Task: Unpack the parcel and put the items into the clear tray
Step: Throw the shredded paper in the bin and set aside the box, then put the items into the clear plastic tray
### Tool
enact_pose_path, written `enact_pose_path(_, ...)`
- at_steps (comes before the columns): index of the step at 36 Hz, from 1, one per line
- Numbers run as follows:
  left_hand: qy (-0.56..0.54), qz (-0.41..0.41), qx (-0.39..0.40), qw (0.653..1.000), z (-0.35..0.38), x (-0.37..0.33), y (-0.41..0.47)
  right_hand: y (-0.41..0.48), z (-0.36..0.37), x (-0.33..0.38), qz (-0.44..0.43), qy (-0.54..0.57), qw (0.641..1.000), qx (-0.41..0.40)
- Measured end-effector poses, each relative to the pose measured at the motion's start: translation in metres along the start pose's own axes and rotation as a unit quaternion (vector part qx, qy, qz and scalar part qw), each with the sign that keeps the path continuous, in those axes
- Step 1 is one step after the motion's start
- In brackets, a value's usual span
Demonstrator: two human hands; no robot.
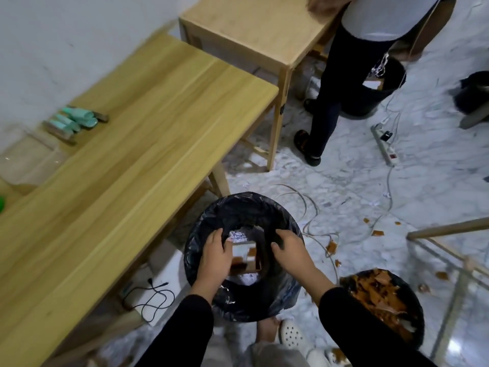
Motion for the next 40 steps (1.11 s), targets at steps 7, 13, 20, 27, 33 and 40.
enact_pose_path(7, -0.009, 0.071, -0.019, 0.997, -0.020, -0.057, 0.010, 0.013, -0.054, 0.041, -0.041, 0.014, 0.998, -0.044)
enact_pose_path(13, -0.053, 0.145, -0.072, 0.985, -0.076, -0.112, 0.019, 0.030, -0.103, 0.104, -0.103, -0.008, 0.990, -0.092)
enact_pose_path(20, -0.104, 0.151, -0.246, 0.952, -0.199, -0.120, 0.041, 0.069, -0.126, 0.212, -0.172, -0.024, 0.980, -0.095)
enact_pose_path(27, -0.130, 0.076, -0.445, 0.883, -0.334, -0.064, 0.087, 0.121, -0.108, 0.338, -0.234, -0.040, 0.967, -0.087)
enact_pose_path(33, -0.138, 0.024, -0.476, 0.868, -0.391, -0.007, 0.120, 0.160, -0.078, 0.434, -0.281, -0.081, 0.955, -0.058)
enact_pose_path(40, -0.182, 0.025, -0.457, 0.870, -0.404, 0.031, 0.146, 0.192, -0.044, 0.495, -0.322, -0.164, 0.929, -0.083)
Point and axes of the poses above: each hand's wrist, its own y-axis towards the middle knuckle, its own z-axis out of the palm, x = y × z, the point moved 1 cm from there along y, towards the middle knuckle, and after that the axes turned 14 degrees about -y, right-handed, at the moved point
